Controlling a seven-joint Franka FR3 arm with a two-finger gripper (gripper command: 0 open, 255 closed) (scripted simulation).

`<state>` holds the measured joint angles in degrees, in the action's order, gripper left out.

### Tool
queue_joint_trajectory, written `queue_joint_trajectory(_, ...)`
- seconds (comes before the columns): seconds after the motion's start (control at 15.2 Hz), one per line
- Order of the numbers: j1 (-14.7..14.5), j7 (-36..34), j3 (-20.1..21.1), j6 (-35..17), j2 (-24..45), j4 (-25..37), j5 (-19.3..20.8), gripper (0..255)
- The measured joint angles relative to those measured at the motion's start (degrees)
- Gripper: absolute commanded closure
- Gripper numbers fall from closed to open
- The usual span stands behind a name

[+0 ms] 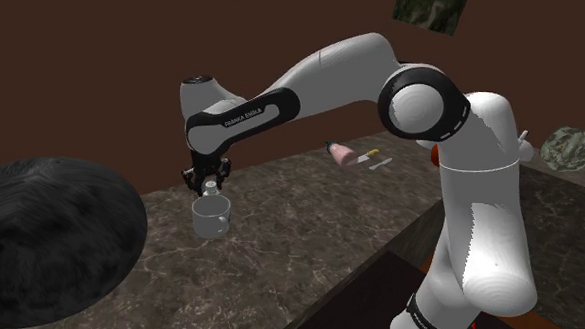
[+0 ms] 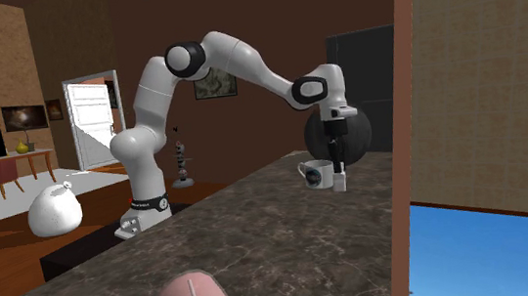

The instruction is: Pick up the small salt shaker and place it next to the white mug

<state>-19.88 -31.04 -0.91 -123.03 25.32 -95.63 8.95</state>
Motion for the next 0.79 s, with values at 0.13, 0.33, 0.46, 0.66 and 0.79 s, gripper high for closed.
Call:
queue_joint_trajectory(0.13,0.03,0.05,0.01,0.03,0.23,-0.18,-0.03,0)
queue_joint_trajectory(0.33,-0.01,0.01,0.02,0.11,0.19,-0.27,-0.03,0)
queue_joint_trajectory(0.46,-0.14,0.13,0.12,2.05,-0.66,0.83,-0.15,0)
queue_joint_trajectory(0.66,-0.51,0.11,0.31,5.37,-2.41,2.40,-0.30,0)
queue_joint_trajectory(0.79,-0.49,0.22,0.32,5.97,-2.67,2.71,-0.34,0)
